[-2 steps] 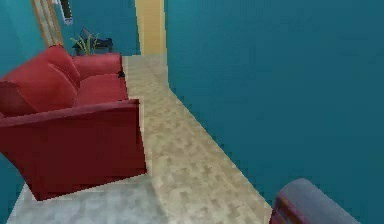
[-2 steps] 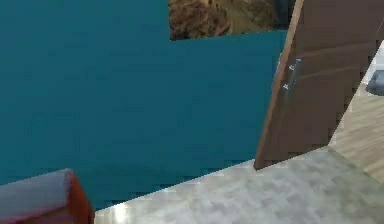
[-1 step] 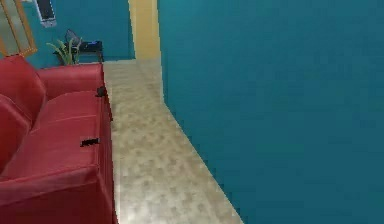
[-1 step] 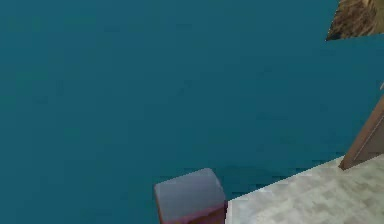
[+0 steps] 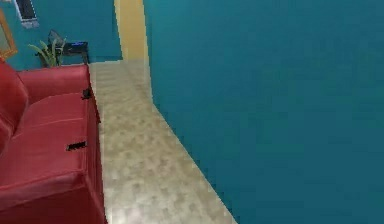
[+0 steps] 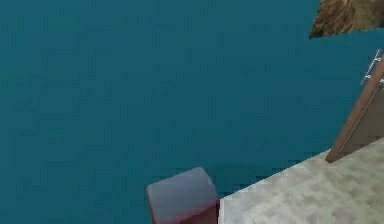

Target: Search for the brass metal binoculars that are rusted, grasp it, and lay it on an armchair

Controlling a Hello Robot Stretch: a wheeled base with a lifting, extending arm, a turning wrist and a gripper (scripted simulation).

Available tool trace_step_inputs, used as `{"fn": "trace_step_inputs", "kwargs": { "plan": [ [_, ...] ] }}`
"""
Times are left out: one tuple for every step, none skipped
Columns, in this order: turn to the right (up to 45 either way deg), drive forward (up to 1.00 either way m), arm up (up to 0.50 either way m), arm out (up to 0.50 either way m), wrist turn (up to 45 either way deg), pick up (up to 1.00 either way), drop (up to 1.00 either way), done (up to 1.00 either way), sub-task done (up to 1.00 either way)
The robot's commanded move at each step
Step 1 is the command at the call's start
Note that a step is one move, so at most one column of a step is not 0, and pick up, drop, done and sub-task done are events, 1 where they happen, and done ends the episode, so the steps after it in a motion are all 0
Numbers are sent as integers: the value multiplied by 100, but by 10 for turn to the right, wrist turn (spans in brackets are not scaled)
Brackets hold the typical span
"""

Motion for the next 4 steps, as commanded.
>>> {"fn": "trace_step_inputs", "kwargs": {
  "plan": [
    [0,65,0,0,0,0,0,0,0],
    [-210,0,0,0,0,0,0,0,0],
    [0,100,0,0,0,0,0,0,0],
    [0,100,0,0,0,0,0,0,0]
  ]
}}
